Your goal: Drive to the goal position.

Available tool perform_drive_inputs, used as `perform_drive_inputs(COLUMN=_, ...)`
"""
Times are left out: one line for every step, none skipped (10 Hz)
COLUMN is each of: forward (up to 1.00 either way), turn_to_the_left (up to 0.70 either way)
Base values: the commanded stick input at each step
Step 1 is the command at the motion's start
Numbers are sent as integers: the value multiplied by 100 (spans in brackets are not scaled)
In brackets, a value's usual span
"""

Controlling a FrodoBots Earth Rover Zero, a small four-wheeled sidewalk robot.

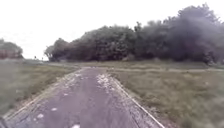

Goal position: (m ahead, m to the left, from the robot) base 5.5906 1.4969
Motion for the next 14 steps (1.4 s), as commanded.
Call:
perform_drive_inputs(forward=85, turn_to_the_left=2)
perform_drive_inputs(forward=85, turn_to_the_left=17)
perform_drive_inputs(forward=85, turn_to_the_left=32)
perform_drive_inputs(forward=85, turn_to_the_left=35)
perform_drive_inputs(forward=85, turn_to_the_left=35)
perform_drive_inputs(forward=85, turn_to_the_left=32)
perform_drive_inputs(forward=85, turn_to_the_left=25)
perform_drive_inputs(forward=85, turn_to_the_left=18)
perform_drive_inputs(forward=85, turn_to_the_left=11)
perform_drive_inputs(forward=85, turn_to_the_left=5)
perform_drive_inputs(forward=85, turn_to_the_left=1)
perform_drive_inputs(forward=85, turn_to_the_left=1)
perform_drive_inputs(forward=85, turn_to_the_left=1)
perform_drive_inputs(forward=85, turn_to_the_left=1)
